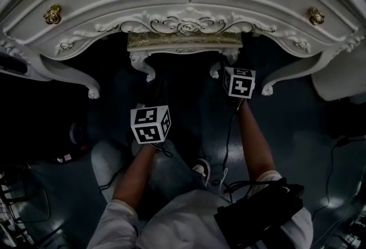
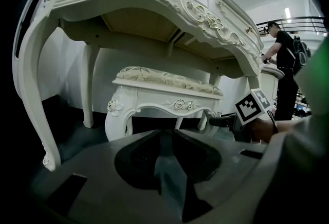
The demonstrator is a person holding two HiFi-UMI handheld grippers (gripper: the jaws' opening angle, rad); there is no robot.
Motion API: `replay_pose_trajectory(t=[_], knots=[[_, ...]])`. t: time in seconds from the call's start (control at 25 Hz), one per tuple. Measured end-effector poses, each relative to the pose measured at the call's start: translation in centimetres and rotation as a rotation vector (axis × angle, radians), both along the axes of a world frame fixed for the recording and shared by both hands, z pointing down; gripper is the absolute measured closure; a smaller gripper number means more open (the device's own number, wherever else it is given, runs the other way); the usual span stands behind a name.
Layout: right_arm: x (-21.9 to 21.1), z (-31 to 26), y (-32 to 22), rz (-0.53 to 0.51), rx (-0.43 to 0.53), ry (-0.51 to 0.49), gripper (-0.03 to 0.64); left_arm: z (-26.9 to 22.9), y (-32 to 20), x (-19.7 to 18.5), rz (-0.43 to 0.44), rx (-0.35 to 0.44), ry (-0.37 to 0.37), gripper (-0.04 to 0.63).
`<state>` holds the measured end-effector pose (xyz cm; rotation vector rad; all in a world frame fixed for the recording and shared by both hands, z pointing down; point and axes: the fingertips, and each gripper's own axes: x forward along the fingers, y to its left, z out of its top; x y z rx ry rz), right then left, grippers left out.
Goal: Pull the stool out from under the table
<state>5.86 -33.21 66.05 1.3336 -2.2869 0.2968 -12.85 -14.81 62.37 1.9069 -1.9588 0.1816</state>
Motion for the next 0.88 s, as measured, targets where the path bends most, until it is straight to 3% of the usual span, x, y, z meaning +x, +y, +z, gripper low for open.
replay_pose_trajectory(t=[0.28, 0.88], knots=[[-1.0, 0.6, -1.1, -0.028, 0.001, 0.012, 0.374, 0.2, 0.3, -0.4, -0.028, 0.002, 0.023, 0.535], [-1.2, 1.4, -1.7, -0.085, -0.033, 0.023, 0.371, -0.5, -0.8, -0.9, -0.003, 0.016, -0.010, 0.525]])
